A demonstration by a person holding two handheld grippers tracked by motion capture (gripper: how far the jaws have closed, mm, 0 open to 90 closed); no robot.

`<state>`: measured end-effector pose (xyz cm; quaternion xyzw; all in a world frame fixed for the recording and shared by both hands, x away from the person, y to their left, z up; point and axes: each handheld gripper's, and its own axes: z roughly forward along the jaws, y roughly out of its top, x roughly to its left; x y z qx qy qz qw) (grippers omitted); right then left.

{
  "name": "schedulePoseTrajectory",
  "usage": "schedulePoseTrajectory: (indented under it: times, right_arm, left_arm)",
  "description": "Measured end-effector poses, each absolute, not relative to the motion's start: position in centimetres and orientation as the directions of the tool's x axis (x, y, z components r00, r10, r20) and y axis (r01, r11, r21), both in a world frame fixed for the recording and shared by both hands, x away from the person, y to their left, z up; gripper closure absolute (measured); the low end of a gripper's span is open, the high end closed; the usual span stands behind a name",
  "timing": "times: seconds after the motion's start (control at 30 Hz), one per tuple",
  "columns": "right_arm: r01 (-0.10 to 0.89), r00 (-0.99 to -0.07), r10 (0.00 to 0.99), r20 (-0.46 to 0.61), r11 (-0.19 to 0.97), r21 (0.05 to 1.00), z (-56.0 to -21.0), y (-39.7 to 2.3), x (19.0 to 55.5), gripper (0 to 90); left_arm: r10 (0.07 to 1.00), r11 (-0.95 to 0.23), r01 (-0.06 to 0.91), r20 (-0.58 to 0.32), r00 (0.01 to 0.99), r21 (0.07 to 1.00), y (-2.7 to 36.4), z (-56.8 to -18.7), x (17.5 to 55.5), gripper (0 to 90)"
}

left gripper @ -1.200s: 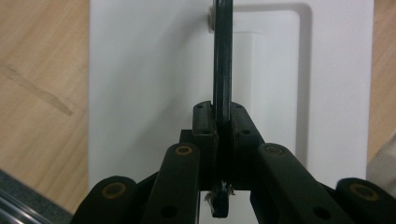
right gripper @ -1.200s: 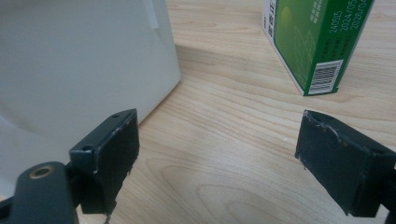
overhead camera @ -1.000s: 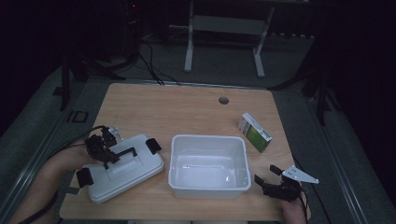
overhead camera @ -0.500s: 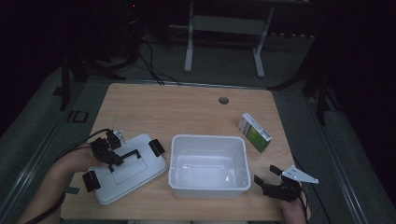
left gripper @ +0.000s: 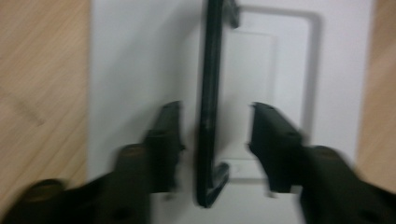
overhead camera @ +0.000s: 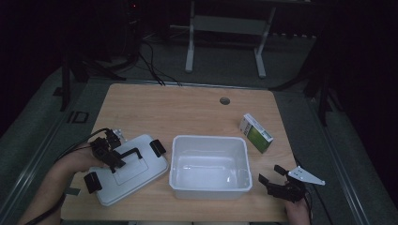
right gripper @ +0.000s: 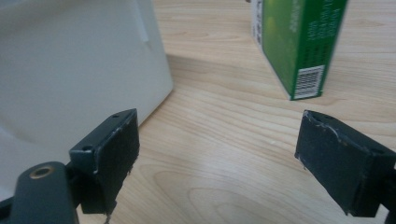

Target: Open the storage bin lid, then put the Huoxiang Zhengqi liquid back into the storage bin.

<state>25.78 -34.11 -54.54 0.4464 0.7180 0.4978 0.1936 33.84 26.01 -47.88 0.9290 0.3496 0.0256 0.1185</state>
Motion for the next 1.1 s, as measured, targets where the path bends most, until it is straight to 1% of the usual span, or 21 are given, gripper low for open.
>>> schedulePoseTrajectory:
  times: [0.1, 0.17, 0.2, 0.27, 0.3, 0.33, 0.37, 0.4, 0.43, 0.53, 0.67, 0.83, 1.0, 1.03, 1.07, 1.1]
  right_arm:
    - [0.456, -0.519, 0.838, 0.169, 0.104, 0.884, -54.4, -34.4, 25.8, 13.3]
    - [0.462, -0.514, 0.841, 0.169, 0.106, 0.880, -54.2, -34.5, 25.8, 13.2]
    - [0.461, -0.510, 0.843, 0.169, 0.102, 0.882, -54.1, -34.6, 25.8, 13.0]
    - [0.469, -0.506, 0.847, 0.166, 0.108, 0.877, -53.9, -34.7, 25.9, 12.1]
    - [0.469, -0.506, 0.847, 0.166, 0.108, 0.877, -53.9, -34.7, 25.9, 12.1]
    - [0.468, -0.498, 0.855, 0.145, 0.124, 0.875, -53.8, -34.7, 25.9, 11.2]
    - [0.489, -0.484, 0.868, 0.109, 0.164, 0.857, -53.4, -34.7, 26.1, 11.2]
    - [0.489, -0.484, 0.868, 0.109, 0.164, 0.857, -53.4, -34.7, 26.1, 11.2]
    - [0.509, -0.492, 0.860, 0.135, 0.158, 0.846, -53.1, -34.9, 26.3, 11.1]
    - [0.521, -0.493, 0.859, 0.136, 0.167, 0.837, -52.7, -35.2, 26.5, 10.8]
    - [0.528, -0.465, 0.878, 0.117, 0.169, 0.832, -52.2, -35.7, 26.8, 10.8]
    - [0.507, -0.408, 0.909, 0.087, 0.146, 0.850, -51.2, -36.5, 27.4, 10.9]
    - [0.509, -0.389, 0.917, 0.082, 0.140, 0.849, -50.6, -36.8, 28.0, 10.8]
    - [0.517, -0.398, 0.913, 0.090, 0.142, 0.844, -50.1, -37.0, 28.3, 15.6]
    - [0.517, -0.398, 0.913, 0.090, 0.142, 0.844, -50.1, -37.0, 28.3, 15.6]
    - [0.523, -0.420, 0.902, 0.099, 0.152, 0.838, -49.7, -37.0, 28.7, 16.4]
  left_arm:
    - [0.693, -0.691, 0.674, -0.025, 0.721, 0.262, 26.4, -47.6, 34.1, 38.9]
    - [0.705, -0.675, 0.680, -0.025, 0.709, 0.286, 26.5, -47.4, 34.2, 37.0]
    - [0.705, -0.673, 0.681, -0.029, 0.709, 0.289, 26.5, -47.4, 34.2, 34.1]
    - [0.695, -0.683, 0.673, -0.033, 0.719, 0.285, 26.5, -47.3, 34.2, 33.3]
    - [0.695, -0.683, 0.673, -0.033, 0.719, 0.285, 26.5, -47.3, 34.2, 30.3]
    - [0.683, -0.692, 0.665, -0.042, 0.729, 0.281, 26.4, -47.3, 34.1, 30.3]
    - [0.684, -0.692, 0.666, -0.043, 0.728, 0.280, 26.4, -47.3, 34.1, 27.7]
    - [0.685, -0.692, 0.667, -0.043, 0.728, 0.277, 26.3, -47.2, 34.0, 27.7]
    - [0.684, -0.692, 0.666, -0.044, 0.729, 0.277, 26.3, -47.1, 34.0, 26.6]
    - [0.690, -0.688, 0.669, -0.035, 0.723, 0.282, 26.4, -46.9, 34.0, 26.6]
    - [0.695, -0.679, 0.679, -0.054, 0.717, 0.280, 26.4, -46.7, 33.9, 26.6]
    - [0.686, -0.683, 0.669, -0.057, 0.725, 0.292, 26.4, -46.6, 33.7, 26.6]
    - [0.677, -0.690, 0.666, -0.074, 0.732, 0.283, 26.3, -46.9, 33.6, 25.4]
    - [0.676, -0.689, 0.665, -0.075, 0.733, 0.287, 26.3, -46.8, 33.6, 25.4]
    - [0.676, -0.689, 0.665, -0.075, 0.733, 0.287, 26.3, -46.8, 33.6, 25.2]
    - [0.679, -0.686, 0.667, -0.075, 0.731, 0.291, 26.4, -46.8, 33.5, 25.2]
